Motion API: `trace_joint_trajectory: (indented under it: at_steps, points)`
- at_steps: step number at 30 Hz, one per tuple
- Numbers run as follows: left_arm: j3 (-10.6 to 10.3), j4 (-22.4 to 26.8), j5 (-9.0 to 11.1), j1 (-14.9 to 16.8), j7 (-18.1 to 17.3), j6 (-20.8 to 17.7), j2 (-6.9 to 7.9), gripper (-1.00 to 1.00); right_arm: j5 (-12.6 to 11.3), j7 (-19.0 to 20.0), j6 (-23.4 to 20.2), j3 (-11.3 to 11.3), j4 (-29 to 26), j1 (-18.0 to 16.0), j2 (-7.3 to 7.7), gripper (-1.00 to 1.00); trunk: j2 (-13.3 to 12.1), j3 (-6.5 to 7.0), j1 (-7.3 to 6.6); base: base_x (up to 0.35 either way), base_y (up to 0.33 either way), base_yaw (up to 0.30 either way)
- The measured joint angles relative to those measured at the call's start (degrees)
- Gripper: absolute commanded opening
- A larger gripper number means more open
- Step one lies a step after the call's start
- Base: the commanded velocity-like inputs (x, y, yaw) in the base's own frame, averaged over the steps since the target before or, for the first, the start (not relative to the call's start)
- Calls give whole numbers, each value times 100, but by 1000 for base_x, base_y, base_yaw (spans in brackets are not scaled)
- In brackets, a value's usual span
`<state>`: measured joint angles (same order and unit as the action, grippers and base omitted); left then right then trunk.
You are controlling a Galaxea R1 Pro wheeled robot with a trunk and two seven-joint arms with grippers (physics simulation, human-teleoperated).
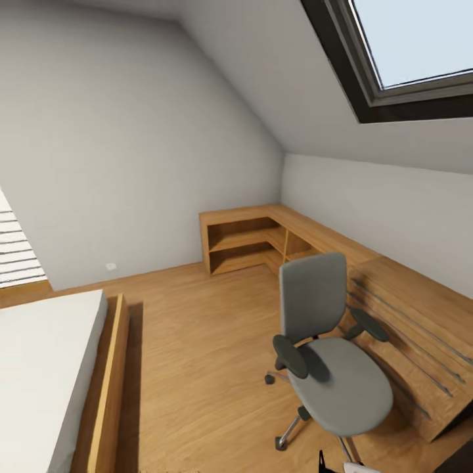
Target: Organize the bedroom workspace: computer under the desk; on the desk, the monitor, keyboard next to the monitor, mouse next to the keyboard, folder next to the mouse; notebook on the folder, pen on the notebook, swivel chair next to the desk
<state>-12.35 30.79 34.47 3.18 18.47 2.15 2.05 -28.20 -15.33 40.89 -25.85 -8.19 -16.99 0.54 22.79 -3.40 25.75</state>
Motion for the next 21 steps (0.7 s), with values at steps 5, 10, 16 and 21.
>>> trace_joint_trajectory:
  at_steps: [5, 10, 16, 21]
  points:
    - [-23, -86, -12, 0, 3, 416, 60, 100, 22, 4, 0, -25, 87, -2, -30, 100, 0, -4, 0, 0, 0, 277]
    - [-52, -353, -22, 0, 4, 766, 52, 100, 60, 9, 16, -39, 249, -2, -41, 100, 0, -20, 0, 0, 0, 253]
    - [-60, -569, -28, 1, 1, 1068, 45, 100, 97, 25, 24, -51, 375, -3, -42, 100, 0, -54, -2, 147, 0, 203]
    - [-61, -598, -29, 1, -6, 1112, 40, 100, 102, 28, 25, -54, 392, -3, -41, 100, 1, -87, -3, 286, 0, 184]
